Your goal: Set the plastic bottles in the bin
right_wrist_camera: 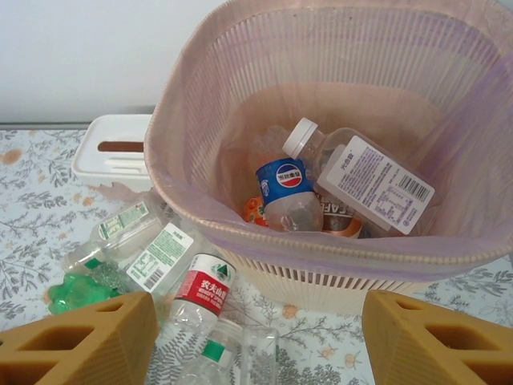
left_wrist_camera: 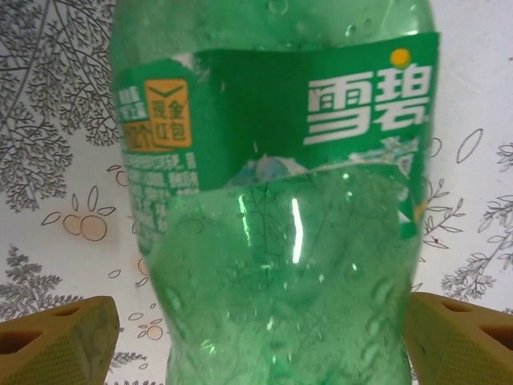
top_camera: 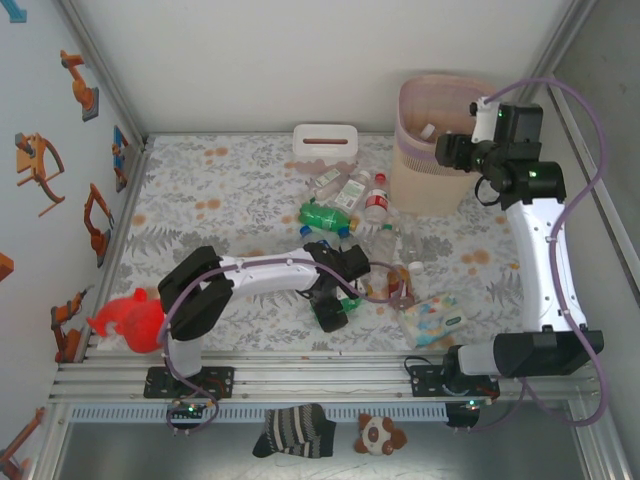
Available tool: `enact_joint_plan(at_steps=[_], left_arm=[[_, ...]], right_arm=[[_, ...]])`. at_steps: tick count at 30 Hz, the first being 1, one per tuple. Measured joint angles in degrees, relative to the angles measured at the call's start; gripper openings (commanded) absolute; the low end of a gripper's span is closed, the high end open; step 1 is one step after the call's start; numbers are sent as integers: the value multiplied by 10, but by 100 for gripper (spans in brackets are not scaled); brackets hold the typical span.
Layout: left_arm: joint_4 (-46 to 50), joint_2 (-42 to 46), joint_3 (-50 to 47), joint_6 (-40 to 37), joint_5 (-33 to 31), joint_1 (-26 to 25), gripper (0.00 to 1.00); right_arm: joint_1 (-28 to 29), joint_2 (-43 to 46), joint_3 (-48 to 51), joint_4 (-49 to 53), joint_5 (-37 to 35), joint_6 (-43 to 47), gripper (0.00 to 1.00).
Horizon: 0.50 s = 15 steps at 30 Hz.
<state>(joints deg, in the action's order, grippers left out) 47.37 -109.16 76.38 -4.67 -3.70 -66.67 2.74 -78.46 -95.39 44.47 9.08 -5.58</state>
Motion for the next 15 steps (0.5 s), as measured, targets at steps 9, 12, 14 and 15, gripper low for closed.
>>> enact_joint_plan(at_steps=[9,12,14,15], left_arm=[[15,-21,10,0,-5,0,81],[17,-22,12,0,-7,0,76],[19,-22,13,-1,-8,0,74],[20,-22,13,-1,-8,0,73]], right_arm=[[0,1,10,-2,8,-3,67],[0,1,10,-2,11,-5,67],[0,1,10,-2,14,-5,67],[0,1,10,-2,15,-5,67]])
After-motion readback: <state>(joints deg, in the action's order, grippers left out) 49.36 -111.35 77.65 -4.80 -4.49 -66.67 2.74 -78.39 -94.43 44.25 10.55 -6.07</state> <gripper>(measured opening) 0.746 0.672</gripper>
